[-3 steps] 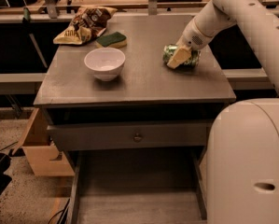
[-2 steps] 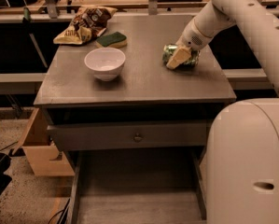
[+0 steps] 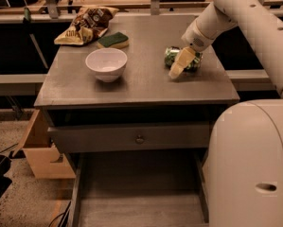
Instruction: Knock green can over
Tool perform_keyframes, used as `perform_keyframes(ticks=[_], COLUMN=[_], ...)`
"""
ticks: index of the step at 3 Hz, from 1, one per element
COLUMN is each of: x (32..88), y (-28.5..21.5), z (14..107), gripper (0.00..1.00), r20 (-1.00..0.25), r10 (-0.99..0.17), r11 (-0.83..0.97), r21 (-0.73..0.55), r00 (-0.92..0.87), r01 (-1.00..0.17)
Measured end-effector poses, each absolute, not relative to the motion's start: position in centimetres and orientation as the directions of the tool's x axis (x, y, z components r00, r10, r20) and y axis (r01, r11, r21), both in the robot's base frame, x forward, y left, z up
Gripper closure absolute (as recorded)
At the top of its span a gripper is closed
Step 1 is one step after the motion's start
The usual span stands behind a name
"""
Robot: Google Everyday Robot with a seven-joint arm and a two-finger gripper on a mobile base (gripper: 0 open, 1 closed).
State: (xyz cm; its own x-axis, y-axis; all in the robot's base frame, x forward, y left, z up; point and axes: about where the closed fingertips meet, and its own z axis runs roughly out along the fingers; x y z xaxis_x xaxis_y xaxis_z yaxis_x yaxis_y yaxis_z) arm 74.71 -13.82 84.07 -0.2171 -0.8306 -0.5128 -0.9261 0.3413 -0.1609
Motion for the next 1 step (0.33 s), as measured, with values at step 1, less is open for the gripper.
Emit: perform_keyframes(ticks=[1], x=[74.8], y=[-13.59], z=[85.29], gripper=[0.0], r20=[-0.541], r10=[-0.815], r11=[0.342], r21=[-0.162], r00=[-0.207], r01=[-0.926])
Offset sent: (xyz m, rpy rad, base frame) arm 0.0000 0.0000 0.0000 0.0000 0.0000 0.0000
